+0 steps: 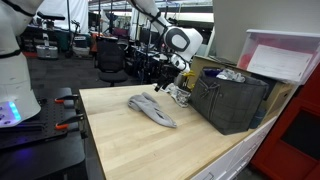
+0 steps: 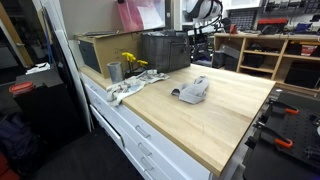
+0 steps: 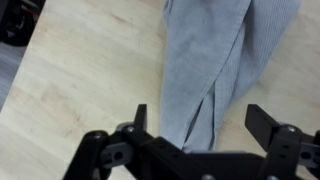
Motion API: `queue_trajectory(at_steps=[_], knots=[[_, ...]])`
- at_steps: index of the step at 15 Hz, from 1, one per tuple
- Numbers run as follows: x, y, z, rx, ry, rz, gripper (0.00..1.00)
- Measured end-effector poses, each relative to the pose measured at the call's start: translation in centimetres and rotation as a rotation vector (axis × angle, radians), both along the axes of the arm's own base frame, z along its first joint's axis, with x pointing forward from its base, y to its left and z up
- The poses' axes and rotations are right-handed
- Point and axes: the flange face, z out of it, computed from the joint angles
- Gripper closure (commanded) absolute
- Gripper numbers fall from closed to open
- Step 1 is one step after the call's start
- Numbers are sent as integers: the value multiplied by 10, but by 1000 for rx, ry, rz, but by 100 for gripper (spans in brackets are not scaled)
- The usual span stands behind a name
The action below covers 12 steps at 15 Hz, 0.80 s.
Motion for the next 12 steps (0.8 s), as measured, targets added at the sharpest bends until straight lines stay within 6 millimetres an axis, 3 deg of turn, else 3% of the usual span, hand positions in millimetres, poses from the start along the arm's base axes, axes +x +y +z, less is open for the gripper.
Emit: queue_trajectory(at_steps=[5,12], knots=[[0,48,-20,183,50,39,0],[6,141,-70,215,126,177,0]])
